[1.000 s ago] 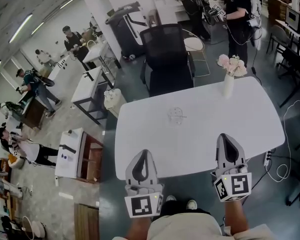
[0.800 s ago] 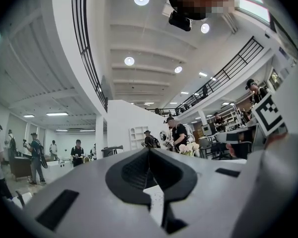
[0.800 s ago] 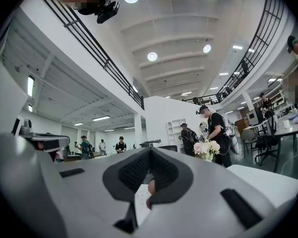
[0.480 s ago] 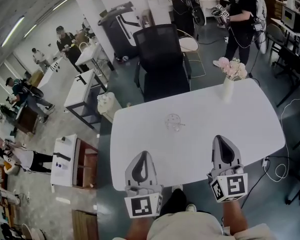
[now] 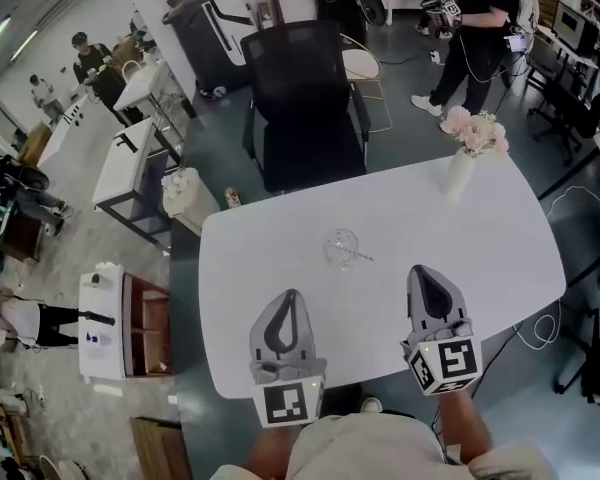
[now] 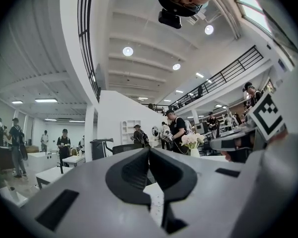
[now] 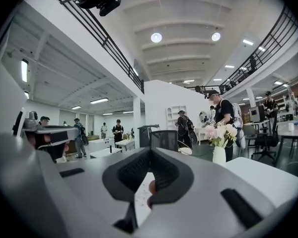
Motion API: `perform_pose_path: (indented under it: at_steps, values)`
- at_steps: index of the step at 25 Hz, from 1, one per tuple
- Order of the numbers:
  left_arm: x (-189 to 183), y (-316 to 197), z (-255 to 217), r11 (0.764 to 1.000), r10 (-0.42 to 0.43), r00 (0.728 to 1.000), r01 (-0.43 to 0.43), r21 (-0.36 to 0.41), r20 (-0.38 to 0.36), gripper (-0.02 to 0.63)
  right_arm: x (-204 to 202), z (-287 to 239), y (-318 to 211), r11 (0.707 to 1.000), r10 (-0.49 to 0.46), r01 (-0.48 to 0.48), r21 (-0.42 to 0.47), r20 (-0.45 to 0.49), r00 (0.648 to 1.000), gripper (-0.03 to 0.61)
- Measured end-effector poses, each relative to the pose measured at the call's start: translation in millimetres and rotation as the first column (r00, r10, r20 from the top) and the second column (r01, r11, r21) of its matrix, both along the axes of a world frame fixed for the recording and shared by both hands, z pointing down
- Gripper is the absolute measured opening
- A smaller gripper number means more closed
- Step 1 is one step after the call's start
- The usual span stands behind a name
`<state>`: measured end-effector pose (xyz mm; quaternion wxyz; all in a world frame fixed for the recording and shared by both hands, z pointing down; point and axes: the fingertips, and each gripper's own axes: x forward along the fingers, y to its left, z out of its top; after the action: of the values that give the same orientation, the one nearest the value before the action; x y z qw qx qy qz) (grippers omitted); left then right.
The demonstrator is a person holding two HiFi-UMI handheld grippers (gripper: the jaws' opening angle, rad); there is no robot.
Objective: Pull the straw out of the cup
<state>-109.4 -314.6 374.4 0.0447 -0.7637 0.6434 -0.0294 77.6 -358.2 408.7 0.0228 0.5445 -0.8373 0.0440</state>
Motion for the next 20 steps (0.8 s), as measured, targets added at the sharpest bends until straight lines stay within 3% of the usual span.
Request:
perform_pose_path:
  at_steps: [8,12,20]
  values:
    - [-16,-52,31,0.995,0.054,0.995,-0.061,-0.079,-0.083,0.005,-35,48,-43,0.989,-0.043,0.033,-0.142,-0.069,0.997,0.046]
    - [-22,-73,46,0.991,0.075,0.991,-0.087,-0.105,-0.112,0.005,-48,79,-58,0.971,-0.082,0.053,-0.232,-0.120,0.989,0.104]
    - [-28,-102,83,0.976,0.115,0.985,-0.136,-0.168,-0.126,0.005,-64,133,-80,0.930,-0.140,0.068,-0.361,-0.177,0.974,0.132]
